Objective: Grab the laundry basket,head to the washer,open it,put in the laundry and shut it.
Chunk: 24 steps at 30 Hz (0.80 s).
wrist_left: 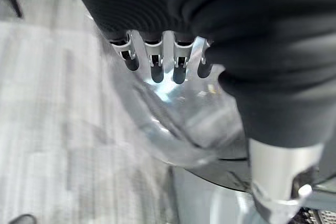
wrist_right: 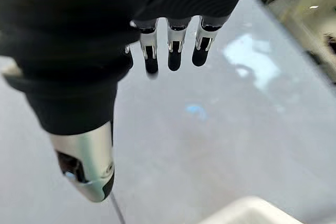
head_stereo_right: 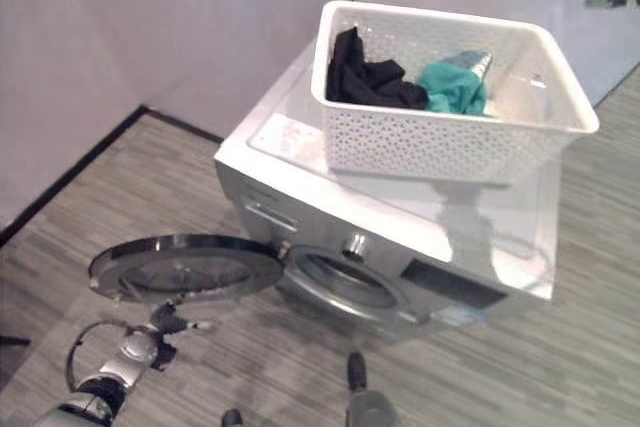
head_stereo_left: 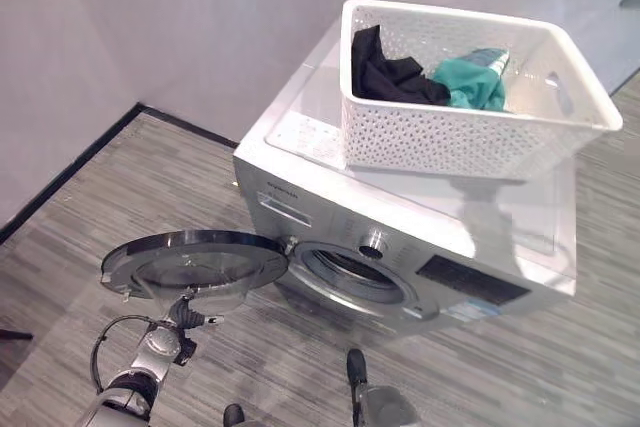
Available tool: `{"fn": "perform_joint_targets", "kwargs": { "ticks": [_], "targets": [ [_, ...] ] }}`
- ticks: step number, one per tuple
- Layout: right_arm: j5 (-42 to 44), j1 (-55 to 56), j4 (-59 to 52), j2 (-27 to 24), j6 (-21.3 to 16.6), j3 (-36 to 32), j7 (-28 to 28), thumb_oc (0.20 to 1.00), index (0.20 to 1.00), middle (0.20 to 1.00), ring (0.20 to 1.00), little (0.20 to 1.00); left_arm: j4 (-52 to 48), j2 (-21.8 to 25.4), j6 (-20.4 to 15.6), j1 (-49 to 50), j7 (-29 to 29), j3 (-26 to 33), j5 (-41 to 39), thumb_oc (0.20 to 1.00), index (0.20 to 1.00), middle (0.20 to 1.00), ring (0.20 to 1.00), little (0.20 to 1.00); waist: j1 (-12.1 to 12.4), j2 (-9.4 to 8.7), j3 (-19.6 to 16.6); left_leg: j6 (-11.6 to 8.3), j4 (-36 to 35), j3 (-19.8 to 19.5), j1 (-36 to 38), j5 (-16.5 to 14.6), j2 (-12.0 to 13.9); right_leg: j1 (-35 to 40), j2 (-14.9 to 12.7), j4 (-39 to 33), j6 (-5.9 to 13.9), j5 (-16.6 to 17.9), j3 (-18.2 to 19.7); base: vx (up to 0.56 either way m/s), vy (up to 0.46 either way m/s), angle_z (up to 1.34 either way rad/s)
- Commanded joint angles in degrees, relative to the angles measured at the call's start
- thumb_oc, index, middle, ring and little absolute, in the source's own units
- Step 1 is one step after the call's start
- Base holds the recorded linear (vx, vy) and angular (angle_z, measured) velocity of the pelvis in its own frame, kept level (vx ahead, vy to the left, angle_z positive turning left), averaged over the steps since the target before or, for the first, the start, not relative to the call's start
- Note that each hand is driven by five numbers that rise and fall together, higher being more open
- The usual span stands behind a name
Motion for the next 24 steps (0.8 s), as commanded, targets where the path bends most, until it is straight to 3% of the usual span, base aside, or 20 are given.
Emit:
{"fn": "perform_joint_targets", "kwargs": {
  "ticks": [1,7,13,18,24],
  "targets": [
    [-3.2,-10.3,4.5,0.5,-0.2,5.4,1.3,1.0,1.0,1.0,1.0,1.0,0.9,4.8,-1.6,-0.3,1.5,-1.8,0.0,1.0,1.0,1.0,1.0,1.0,0.1,-1.51,-4.8,0.04,0.6,0.4,1.3,3.5,4.0,-2.7,-5.3,2.6,3.36,-8.0,3.4,0.14,-0.116,0.1],
    [-5.1,-21.4,15.5,9.4,1.0,16.3,4.3,1.0,1.0,1.0,1.0,1.0,2.1,5.5,-2.5,-1.0,1.3,-3.2,-0.7,1.0,1.0,1.0,1.0,1.0,1.0,-0.62,-4.6,-1.01,-1.0,0.5,0.5,7.9,5.8,-3.9,-3.8,2.0,2.51,-8.4,2.6,0.03,-0.097,0.04],
    [-8.6,-28.7,24.7,17.4,2.1,24.5,8.1,1.0,1.0,1.0,1.0,1.0,2.5,9.5,-3.3,-5.6,1.4,-4.0,-2.7,1.0,1.0,1.0,1.0,1.0,1.9,-0.4,0.0,-1.72,-1.6,2.2,-3.9,10.6,7.1,-11.2,-2.7,3.2,2.22,-7.2,3.5,-0.13,-0.049,-0.1],
    [-9.9,-29.8,24.2,18.3,2.0,26.4,8.8,1.0,1.0,1.0,1.0,1.0,3.0,10.7,-3.4,-8.1,1.7,-4.5,-3.3,1.0,1.0,1.0,1.0,1.0,1.9,-0.54,1.7,-1.94,-1.7,2.8,-6.3,10.9,7.3,-15.2,-2.9,4.4,2.4,-6.5,4.2,-0.09,-0.001,-0.14],
    [-11.7,-28.6,14.7,17.9,0.2,30.9,11.6,1.0,1.0,1.0,1.0,1.0,2.8,10.7,-3.3,-12.2,1.7,-5.8,-3.9,1.0,1.0,1.0,1.0,1.0,1.5,-1.01,3.5,-2.34,-2.6,3.5,-8.0,10.5,7.0,-18.8,-3.5,5.3,3.05,-5.2,5.2,-0.03,0.024,-0.09]
  ]
}}
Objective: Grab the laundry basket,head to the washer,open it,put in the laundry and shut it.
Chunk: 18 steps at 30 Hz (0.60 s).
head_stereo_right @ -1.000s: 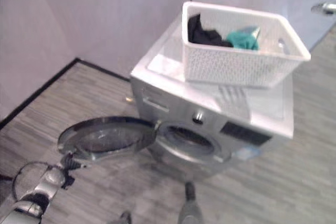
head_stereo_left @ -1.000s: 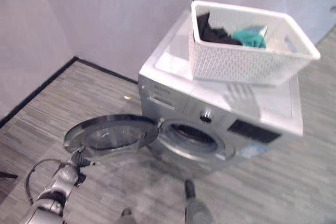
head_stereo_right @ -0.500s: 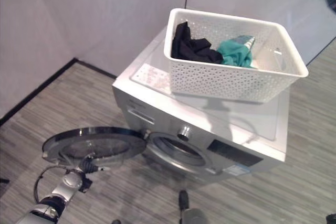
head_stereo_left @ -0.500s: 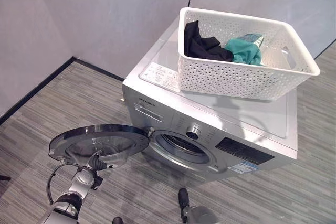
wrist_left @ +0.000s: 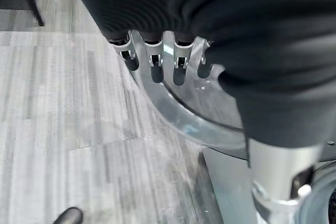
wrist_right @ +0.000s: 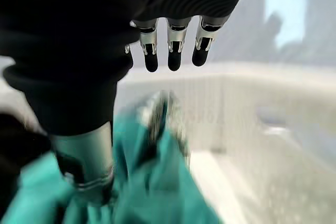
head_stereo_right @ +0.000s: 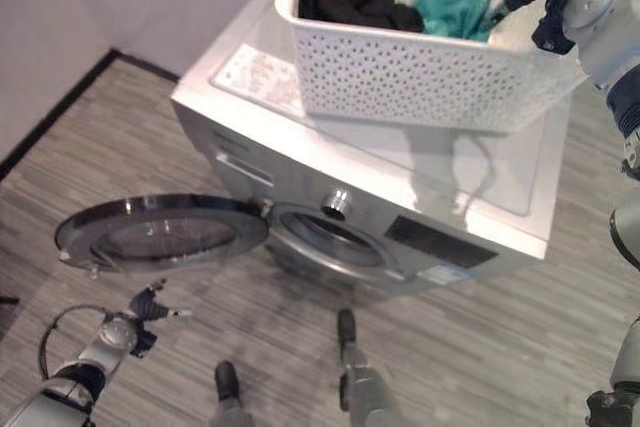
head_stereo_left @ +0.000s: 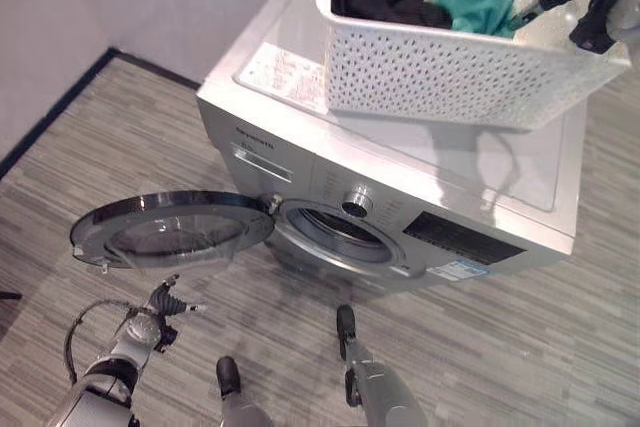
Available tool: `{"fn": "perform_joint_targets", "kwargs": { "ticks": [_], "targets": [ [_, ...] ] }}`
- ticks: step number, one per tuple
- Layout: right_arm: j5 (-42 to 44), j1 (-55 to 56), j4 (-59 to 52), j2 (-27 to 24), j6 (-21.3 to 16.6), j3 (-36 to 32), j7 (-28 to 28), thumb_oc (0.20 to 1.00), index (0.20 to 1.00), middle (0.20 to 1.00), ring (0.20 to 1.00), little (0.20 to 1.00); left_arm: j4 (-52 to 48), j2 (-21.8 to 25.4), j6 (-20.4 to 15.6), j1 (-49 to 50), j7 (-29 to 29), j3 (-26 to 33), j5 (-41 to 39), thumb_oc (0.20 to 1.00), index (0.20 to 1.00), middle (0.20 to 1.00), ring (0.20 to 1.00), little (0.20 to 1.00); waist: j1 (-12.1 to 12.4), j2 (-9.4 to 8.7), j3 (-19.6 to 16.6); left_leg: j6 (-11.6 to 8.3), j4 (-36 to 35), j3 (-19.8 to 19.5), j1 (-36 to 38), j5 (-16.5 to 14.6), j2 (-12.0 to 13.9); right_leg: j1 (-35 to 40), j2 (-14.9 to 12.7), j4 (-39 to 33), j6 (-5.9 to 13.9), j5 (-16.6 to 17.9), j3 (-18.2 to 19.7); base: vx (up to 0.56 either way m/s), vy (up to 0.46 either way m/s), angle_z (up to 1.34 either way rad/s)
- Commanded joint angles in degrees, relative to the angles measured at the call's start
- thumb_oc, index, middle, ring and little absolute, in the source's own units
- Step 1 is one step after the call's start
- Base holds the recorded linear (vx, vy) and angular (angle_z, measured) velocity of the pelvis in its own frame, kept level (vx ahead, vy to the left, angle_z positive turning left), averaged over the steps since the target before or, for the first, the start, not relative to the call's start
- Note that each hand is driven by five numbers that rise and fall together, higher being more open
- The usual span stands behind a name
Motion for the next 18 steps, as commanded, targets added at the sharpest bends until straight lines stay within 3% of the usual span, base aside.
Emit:
{"fn": "perform_joint_targets", "kwargs": {
  "ticks": [1,10,18],
  "targets": [
    [-0.3,-9.8,-1.8,-3.2,-2.2,3.1,0.9,1.0,1.0,1.0,1.0,1.0,0.4,4.3,-1.5,-7.4,1.3,-2.2,-1.1,1.0,1.0,1.0,1.0,1.0,-0.2,-2.55,3.4,-0.21,2.0,-0.2,4.9,6.8,4.1,-1.3,-6.4,5.6,5.15,-10.5,3.5,-0.01,0.016,-0.07],
    [-3.5,-7.3,-1.5,-2.5,-2.2,4.0,3.5,1.0,1.0,1.0,1.0,1.0,-0.7,3.2,-1.2,-6.4,0.5,-2.0,-1.5,1.0,1.0,1.0,1.0,1.0,0.9,-2.88,4.6,-0.27,1.1,-0.7,4.4,6.7,3.9,-2.7,-6.7,7.4,5.23,-10.9,3.0,0.0,-0.001,0.0],
    [-11.2,-5.4,3.8,-0.4,0.0,4.0,6.9,1.0,1.0,1.0,1.0,1.0,-0.8,4.0,-0.6,-3.6,-1.3,-2.6,-2.0,1.0,1.0,1.0,1.0,1.0,2.9,-3.53,4.6,-0.27,1.4,-2.0,4.0,11.1,5.5,-2.6,-5.3,9.9,4.06,-13.6,1.7,0.05,-0.055,0.07]
  ]
}}
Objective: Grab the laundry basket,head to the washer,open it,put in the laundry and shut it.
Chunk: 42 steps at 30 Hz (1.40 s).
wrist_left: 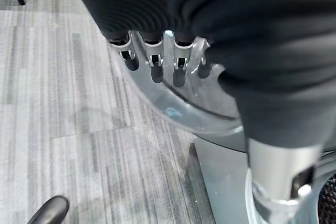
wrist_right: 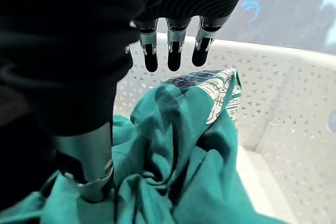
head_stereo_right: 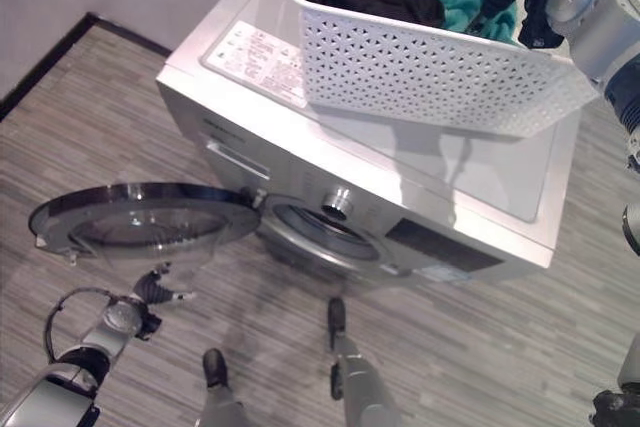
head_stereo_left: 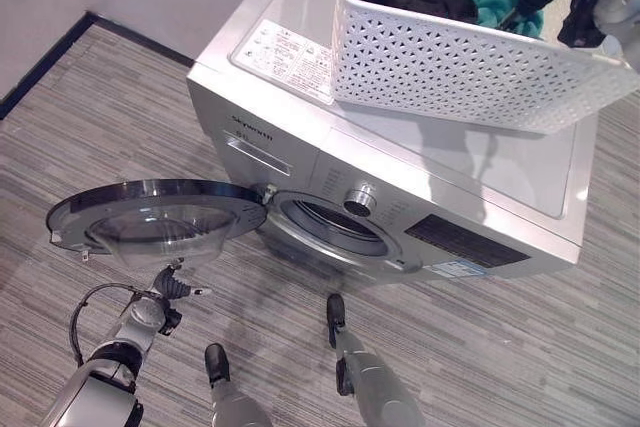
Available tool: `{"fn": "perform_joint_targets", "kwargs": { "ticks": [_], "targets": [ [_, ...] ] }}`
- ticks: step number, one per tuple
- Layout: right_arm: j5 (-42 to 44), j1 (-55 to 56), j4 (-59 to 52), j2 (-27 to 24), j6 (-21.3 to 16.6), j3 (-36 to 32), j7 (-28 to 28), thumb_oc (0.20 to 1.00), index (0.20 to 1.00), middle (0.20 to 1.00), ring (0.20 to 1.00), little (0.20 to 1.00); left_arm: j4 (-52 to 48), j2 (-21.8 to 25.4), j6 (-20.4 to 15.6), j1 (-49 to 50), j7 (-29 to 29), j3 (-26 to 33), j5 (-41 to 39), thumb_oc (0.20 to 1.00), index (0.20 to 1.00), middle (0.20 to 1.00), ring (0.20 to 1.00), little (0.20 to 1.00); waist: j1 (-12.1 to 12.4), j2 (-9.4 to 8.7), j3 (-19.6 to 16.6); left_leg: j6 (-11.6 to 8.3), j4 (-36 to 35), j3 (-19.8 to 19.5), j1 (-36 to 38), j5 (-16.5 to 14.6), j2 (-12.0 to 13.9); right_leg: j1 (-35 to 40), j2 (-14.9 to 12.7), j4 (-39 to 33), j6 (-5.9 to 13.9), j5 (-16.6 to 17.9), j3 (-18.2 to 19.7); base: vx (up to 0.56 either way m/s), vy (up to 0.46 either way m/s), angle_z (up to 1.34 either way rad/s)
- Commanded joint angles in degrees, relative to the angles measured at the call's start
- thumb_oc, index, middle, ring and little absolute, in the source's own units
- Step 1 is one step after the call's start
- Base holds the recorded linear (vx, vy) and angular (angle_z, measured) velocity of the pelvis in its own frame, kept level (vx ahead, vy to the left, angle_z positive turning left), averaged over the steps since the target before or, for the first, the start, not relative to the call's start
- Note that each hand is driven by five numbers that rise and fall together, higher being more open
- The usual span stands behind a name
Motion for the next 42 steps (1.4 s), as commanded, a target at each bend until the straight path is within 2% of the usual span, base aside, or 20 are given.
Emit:
{"fn": "perform_joint_targets", "kwargs": {
  "ticks": [1,3,6,7,8,9,11,18,29,35,42],
  "targets": [
    [-3.4,-4.6,4.5,-0.5,1.0,1.6,0.9,1.0,1.0,1.0,1.0,1.0,-0.8,3.9,-0.7,-3.4,-0.7,-2.4,-1.9,1.0,1.0,1.0,1.0,1.0,1.7,-1.62,2.7,0.01,1.4,-1.2,3.5,11.2,4.3,-3.8,-6.3,9.8,4.33,-13.0,3.2,0.0,0.0,0.0],
    [-4.3,-4.1,4.1,-0.6,1.1,1.6,1.2,1.0,1.0,1.0,1.0,1.0,-1.3,4.0,-0.5,-2.7,-1.0,-2.2,-1.8,1.0,1.0,1.0,1.0,1.0,2.2,-1.68,2.6,0.01,1.4,-1.4,3.4,12.2,4.7,-3.8,-5.9,10.2,4.12,-13.5,2.8,0.04,-0.072,0.03],
    [-4.8,-2.8,4.5,-0.4,1.5,1.6,1.7,1.0,1.0,1.0,1.0,1.0,-1.9,4.0,-0.2,-1.9,-1.5,-1.6,-1.9,1.0,1.0,1.0,1.0,1.0,2.8,-0.74,2.4,0.01,1.6,-1.7,2.9,14.1,5.4,-3.8,-5.1,10.6,3.68,-14.2,2.0,0.05,-0.087,0.03],
    [-4.8,-2.8,4.5,-0.4,1.5,1.6,1.7,0.944,0.944,0.944,0.944,0.944,-2.0,4.0,-0.2,-1.9,-1.5,-1.6,-1.9,1.0,1.0,1.0,1.0,1.0,2.8,-0.73,2.4,0.01,1.6,-1.8,2.9,14.1,5.4,-3.8,-5.1,10.6,3.68,-14.2,2.0,0.04,-0.086,0.0],
    [-5.0,-2.4,4.3,-0.1,1.5,1.6,1.8,0.57,0.57,0.57,0.57,0.57,-1.9,3.8,-0.1,-1.6,-1.4,-1.3,-2.0,1.0,1.0,1.0,1.0,1.0,3.2,-0.28,2.7,0.01,1.6,-1.7,2.9,14.9,5.7,-3.7,-4.8,10.6,3.55,-14.5,1.8,0.02,-0.059,0.01],
    [-5.0,-2.3,4.7,0.1,1.5,1.6,1.8,0.57,0.57,0.57,0.57,0.57,-1.8,3.7,0.0,-1.7,-1.4,-1.2,-2.1,1.0,1.0,1.0,1.0,1.0,3.3,-0.11,2.7,0.01,1.7,-1.7,2.6,14.9,5.8,-3.9,-4.7,10.5,3.43,-14.4,1.7,0.02,-0.059,0.01],
    [-5.1,-2.1,4.7,0.1,1.5,1.6,1.8,0.2,0.2,0.2,0.2,0.2,-2.0,3.7,0.1,-1.8,-1.5,-1.1,-2.2,1.0,1.0,1.0,1.0,1.0,3.4,0.08,2.9,0.01,1.8,-1.7,2.6,14.9,5.9,-3.8,-4.5,10.7,3.37,-14.7,1.7,0.01,-0.033,0.01],
    [-4.4,-1.8,3.6,-0.2,1.4,1.1,1.1,0.2,0.2,0.2,0.2,0.2,-2.8,2.9,0.3,-1.0,-1.6,-0.5,-2.6,1.0,1.0,1.0,1.0,1.0,3.4,0.83,3.3,0.01,2.4,-1.8,1.7,15.1,6.4,-4.7,-4.0,10.7,3.09,-14.6,1.7,0.0,-0.013,0.0],
    [1.8,-4.9,4.7,-2.9,0.5,-5.1,-4.9,0.2,0.2,0.2,0.2,0.2,-2.6,2.0,0.3,2.2,-1.6,1.3,-2.2,1.0,1.0,1.0,1.0,1.0,2.3,-0.02,0.9,0.01,4.7,-1.8,3.4,13.8,7.3,-2.0,-3.2,9.7,2.77,-14.6,2.6,0.03,0.001,-0.01],
    [4.8,-10.6,15.8,-5.0,0.8,-8.6,-9.9,0.2,0.2,0.2,0.2,0.2,-3.0,1.9,0.0,4.7,-2.1,1.9,-2.5,1.0,1.0,1.0,1.0,1.0,1.9,-0.46,-2.1,0.01,5.2,-2.0,6.5,14.0,7.4,2.7,-3.2,8.3,2.89,-15.4,2.7,0.09,0.002,0.01],
    [4.3,-14.3,23.5,-4.2,1.9,-12.5,-15.3,0.2,0.2,0.2,0.2,0.2,-1.8,1.0,0.2,8.5,-1.5,3.8,-2.9,1.0,1.0,1.0,1.0,1.0,1.9,-0.33,-6.0,0.01,4.8,-2.3,9.7,15.7,7.3,7.3,-3.1,5.7,3.21,-15.8,2.3,0.09,0.007,0.04]
  ]
}}
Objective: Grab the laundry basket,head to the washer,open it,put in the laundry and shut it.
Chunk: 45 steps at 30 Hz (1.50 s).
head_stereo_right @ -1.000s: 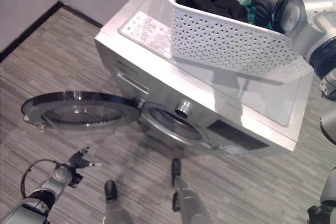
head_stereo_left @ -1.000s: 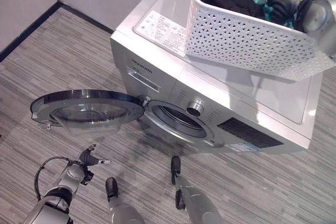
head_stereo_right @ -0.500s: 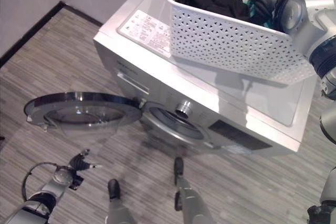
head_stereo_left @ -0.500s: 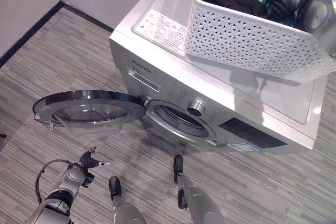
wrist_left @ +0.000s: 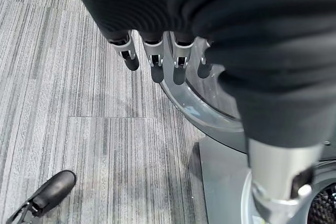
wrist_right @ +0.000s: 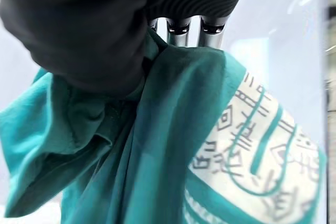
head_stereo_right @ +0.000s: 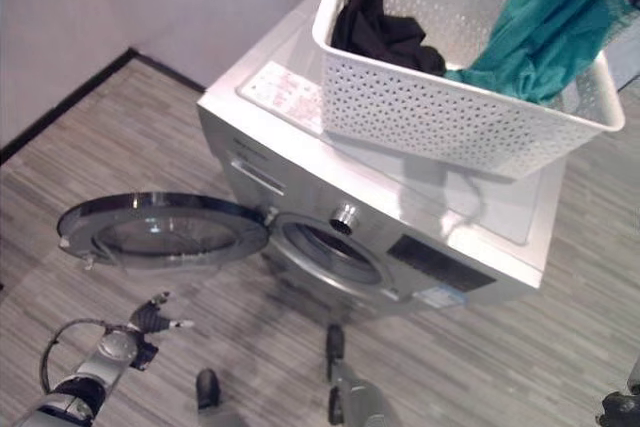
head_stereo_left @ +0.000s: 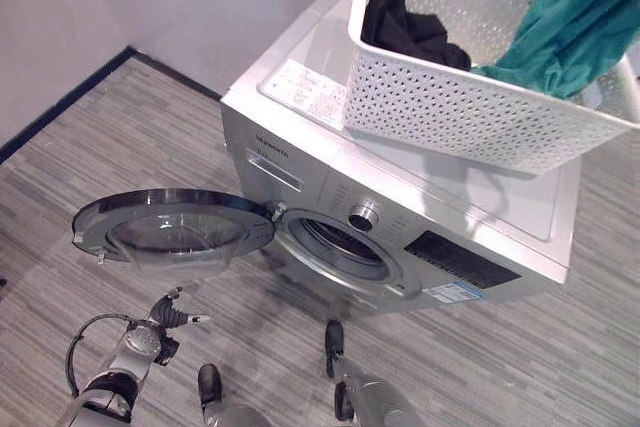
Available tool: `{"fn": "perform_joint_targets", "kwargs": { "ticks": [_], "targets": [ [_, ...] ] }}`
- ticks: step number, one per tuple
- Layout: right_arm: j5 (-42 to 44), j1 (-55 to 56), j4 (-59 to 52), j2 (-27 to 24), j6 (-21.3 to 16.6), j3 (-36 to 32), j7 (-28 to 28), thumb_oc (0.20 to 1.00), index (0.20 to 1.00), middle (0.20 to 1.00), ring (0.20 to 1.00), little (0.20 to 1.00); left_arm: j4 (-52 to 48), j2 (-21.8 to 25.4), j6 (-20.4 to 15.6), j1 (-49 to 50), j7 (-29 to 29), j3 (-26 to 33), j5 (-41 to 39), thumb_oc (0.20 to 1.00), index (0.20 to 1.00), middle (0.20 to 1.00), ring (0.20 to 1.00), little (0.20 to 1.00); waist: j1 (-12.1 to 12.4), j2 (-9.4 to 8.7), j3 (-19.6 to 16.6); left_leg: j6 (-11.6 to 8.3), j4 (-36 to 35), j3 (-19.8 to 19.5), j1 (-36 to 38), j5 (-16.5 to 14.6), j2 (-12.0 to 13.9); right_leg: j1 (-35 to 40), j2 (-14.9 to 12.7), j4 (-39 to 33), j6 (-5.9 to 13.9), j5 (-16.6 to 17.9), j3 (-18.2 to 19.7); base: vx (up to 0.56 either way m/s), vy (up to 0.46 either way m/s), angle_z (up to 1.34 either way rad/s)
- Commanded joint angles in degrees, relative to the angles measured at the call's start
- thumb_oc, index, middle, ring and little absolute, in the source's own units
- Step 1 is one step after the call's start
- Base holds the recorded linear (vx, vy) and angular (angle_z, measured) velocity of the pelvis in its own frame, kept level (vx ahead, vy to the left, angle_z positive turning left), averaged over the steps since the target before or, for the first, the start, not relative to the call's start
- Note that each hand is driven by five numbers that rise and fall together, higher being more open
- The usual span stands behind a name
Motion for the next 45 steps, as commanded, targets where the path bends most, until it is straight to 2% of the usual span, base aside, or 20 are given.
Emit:
{"fn": "perform_joint_targets", "kwargs": {
  "ticks": [1,4,5,6,11,14,16,20,25,28,34,38,39,45],
  "targets": [
    [0.4,-11.8,6.3,-1.8,0.4,-0.7,-6.6,0.2,0.2,0.2,0.2,0.2,0.6,2.2,-0.4,-0.5,1.0,-0.4,-1.5,1.0,1.0,1.0,1.0,1.0,1.0,-0.68,-2.2,0.14,4.7,-1.0,5.4,16.0,4.2,2.1,-5.8,5.3,5.1,-13.8,4.0,0.09,0.001,0.0],
    [0.6,-12.1,6.7,-1.8,0.5,-3.1,-9.9,0.2,0.2,0.2,0.2,0.2,0.6,1.8,-0.5,1.3,1.8,0.5,-1.8,1.0,1.0,1.0,1.0,1.0,1.1,-0.55,-3.5,0.14,4.6,-1.4,6.1,16.8,4.3,3.6,-5.7,4.4,5.24,-13.8,3.7,0.08,0.005,0.03],
    [0.6,-12.3,6.1,-2.1,0.2,-4.6,-12.6,0.2,0.2,0.2,0.2,0.2,0.7,1.4,-0.5,2.5,2.4,1.0,-1.9,1.0,1.0,1.0,1.0,1.0,1.3,-0.4,-4.2,0.14,4.7,-1.5,6.4,16.8,4.4,4.3,-5.6,4.0,5.22,-14.0,3.7,0.07,0.004,0.04],
    [0.5,-12.1,6.0,-2.1,0.2,-4.8,-12.6,0.2,0.2,0.2,0.2,0.2,0.6,1.5,-0.5,2.6,2.4,1.0,-1.8,1.0,1.0,1.0,1.0,1.0,1.2,-0.46,-4.2,0.14,4.7,-1.5,6.4,16.8,4.4,4.4,-5.5,3.9,5.22,-14.0,3.6,0.06,0.009,0.01],
    [-1.2,-11.5,1.6,-4.5,0.1,-7.8,-19.0,0.2,0.2,0.2,0.2,0.2,0.8,1.0,-0.6,4.5,3.9,2.2,-1.8,1.0,1.0,1.0,1.0,1.0,1.4,-0.28,-5.7,0.14,4.8,-2.2,7.1,16.5,4.6,6.0,-5.4,3.2,5.35,-14.0,3.3,0.05,0.007,0.02],
    [-2.5,-11.1,-2.3,-7.0,0.6,-10.5,-25.0,0.2,0.2,0.2,0.2,0.2,1.0,0.4,-0.6,5.6,5.5,2.7,-2.1,1.0,1.0,1.0,1.0,1.0,1.4,-0.38,-6.5,0.14,4.9,-2.4,7.8,15.5,4.7,7.2,-5.2,2.7,5.4,-14.1,3.1,0.04,0.02,0.02],
    [-3.2,-11.0,-3.9,-8.0,0.6,-11.1,-26.6,0.2,0.2,0.2,0.2,0.2,1.0,0.4,-0.7,6.0,5.8,2.8,-1.9,1.0,1.0,1.0,1.0,1.0,1.4,-0.51,-6.7,0.14,4.9,-2.5,8.0,15.1,4.7,7.5,-5.3,2.7,5.44,-14.1,3.0,0.01,0.017,0.01],
    [-5.8,-8.2,-11.5,-14.4,0.6,-14.1,-32.6,0.2,0.2,0.2,0.2,0.2,-0.2,-0.3,-0.9,7.1,7.4,3.7,-1.6,1.0,1.0,1.0,1.0,1.0,1.4,-0.83,-7.6,0.14,5.0,-2.8,9.4,12.9,4.4,9.1,-5.5,2.7,5.69,-14.2,2.7,0.03,0.061,0.07],
    [-4.3,-8.8,-11.5,-17.3,-0.9,-15.4,-36.4,0.2,0.2,0.2,0.2,0.2,-0.8,-0.4,-1.0,7.1,8.5,3.3,-1.2,1.0,1.0,1.0,1.0,1.0,1.4,-1.65,-8.4,0.27,5.3,-2.9,10.7,10.9,4.0,10.4,-6.3,2.7,6.26,-14.4,2.4,0.0,0.072,0.03],
    [-2.8,-10.5,-10.5,-19.1,-1.9,-13.6,-37.3,0.2,0.2,0.2,0.2,0.2,-1.0,-0.4,-1.3,7.4,9.2,3.2,-1.4,1.0,1.0,1.0,1.0,1.0,1.3,-2.35,-9.0,0.2,5.1,-2.9,11.2,10.6,3.7,11.0,-6.8,2.8,6.58,-14.3,2.2,0.0,0.051,0.03],
    [-1.3,-17.5,-8.0,-18.5,-2.4,-8.6,-40.5,0.2,0.2,0.2,0.2,0.2,-0.5,-1.6,-2.0,7.9,11.1,3.3,-2.4,1.0,1.0,1.0,1.0,1.0,1.5,-3.31,-9.8,0.14,4.8,-3.2,12.0,10.5,2.8,12.4,-7.9,2.1,7.22,-13.6,1.5,0.0,0.043,0.04],
    [3.5,-23.4,-7.4,-17.5,-4.3,-7.4,-43.2,0.2,0.2,0.2,0.2,0.2,1.0,-2.8,-2.1,8.7,12.1,2.7,-3.0,1.0,1.0,1.0,1.0,1.0,1.2,-4.02,-10.6,0.14,4.9,-3.2,12.3,10.0,2.5,12.9,-8.3,1.7,7.54,-13.2,1.3,0.0,0.024,0.07],
    [5.8,-26.8,-5.8,-16.8,-5.0,-5.5,-43.5,0.2,0.2,0.2,0.2,0.2,1.7,-3.0,-2.2,8.9,12.3,2.8,-3.5,1.0,1.0,1.0,1.0,1.0,0.9,-4.74,-11.0,0.14,5.0,-3.3,12.5,10.1,2.4,13.1,-8.4,1.7,7.61,-13.1,1.2,0.0,0.0,0.0],
    [6.8,-33.7,-4.1,-15.4,-5.4,1.5,-42.5,0.2,0.2,0.2,0.2,0.2,2.5,-3.8,-2.5,9.2,12.6,2.9,-3.8,1.0,1.0,1.0,1.0,1.0,0.4,-5.33,-11.4,0.14,5.7,-3.2,12.7,10.4,2.4,13.8,-8.5,1.5,7.72,-13.0,1.2,0.0,0.0,0.0]
  ]
}}
